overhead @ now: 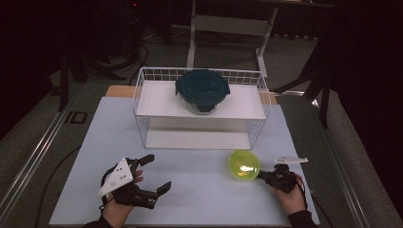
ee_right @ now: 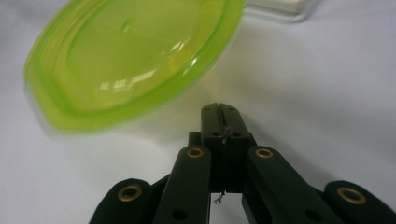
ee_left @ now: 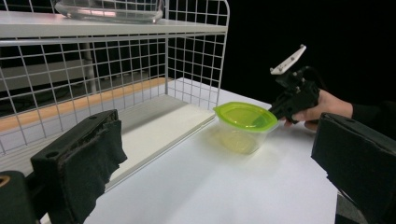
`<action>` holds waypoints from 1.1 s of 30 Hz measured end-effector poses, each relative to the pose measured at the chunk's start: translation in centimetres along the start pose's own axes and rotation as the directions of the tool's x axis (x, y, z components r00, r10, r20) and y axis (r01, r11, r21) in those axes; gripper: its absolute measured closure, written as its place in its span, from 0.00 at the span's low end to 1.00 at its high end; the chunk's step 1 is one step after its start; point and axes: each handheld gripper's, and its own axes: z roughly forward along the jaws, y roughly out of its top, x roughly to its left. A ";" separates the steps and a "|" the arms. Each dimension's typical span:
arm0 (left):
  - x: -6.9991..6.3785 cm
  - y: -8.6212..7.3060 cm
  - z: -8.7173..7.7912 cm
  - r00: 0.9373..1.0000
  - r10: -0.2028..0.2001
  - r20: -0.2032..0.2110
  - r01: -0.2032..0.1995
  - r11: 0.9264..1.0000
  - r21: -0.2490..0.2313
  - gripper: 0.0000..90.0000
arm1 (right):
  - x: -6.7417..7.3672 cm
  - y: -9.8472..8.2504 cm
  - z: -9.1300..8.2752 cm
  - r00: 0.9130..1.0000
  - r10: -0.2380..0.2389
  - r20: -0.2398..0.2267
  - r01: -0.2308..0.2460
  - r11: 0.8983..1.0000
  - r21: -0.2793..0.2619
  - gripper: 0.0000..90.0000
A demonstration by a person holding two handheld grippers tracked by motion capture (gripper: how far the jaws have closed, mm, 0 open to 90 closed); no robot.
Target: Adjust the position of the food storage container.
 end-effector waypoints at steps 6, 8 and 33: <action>-0.1 -0.1 0.1 1.000 0.000 0.001 0.000 1.000 0.002 0.03 | 1.4 -0.3 0.3 0.998 -0.048 -0.034 0.048 0.999 0.013 1.00; -0.1 -0.1 0.1 1.000 -0.002 0.004 0.001 1.000 0.004 0.03 | 1.0 -0.2 0.4 0.999 -0.048 -0.016 0.048 0.999 0.014 1.00; 0.0 -0.1 -0.1 1.000 -0.003 0.004 0.003 1.000 0.001 0.03 | -0.2 3.2 2.6 1.000 -0.021 -0.020 0.020 1.000 -0.013 1.00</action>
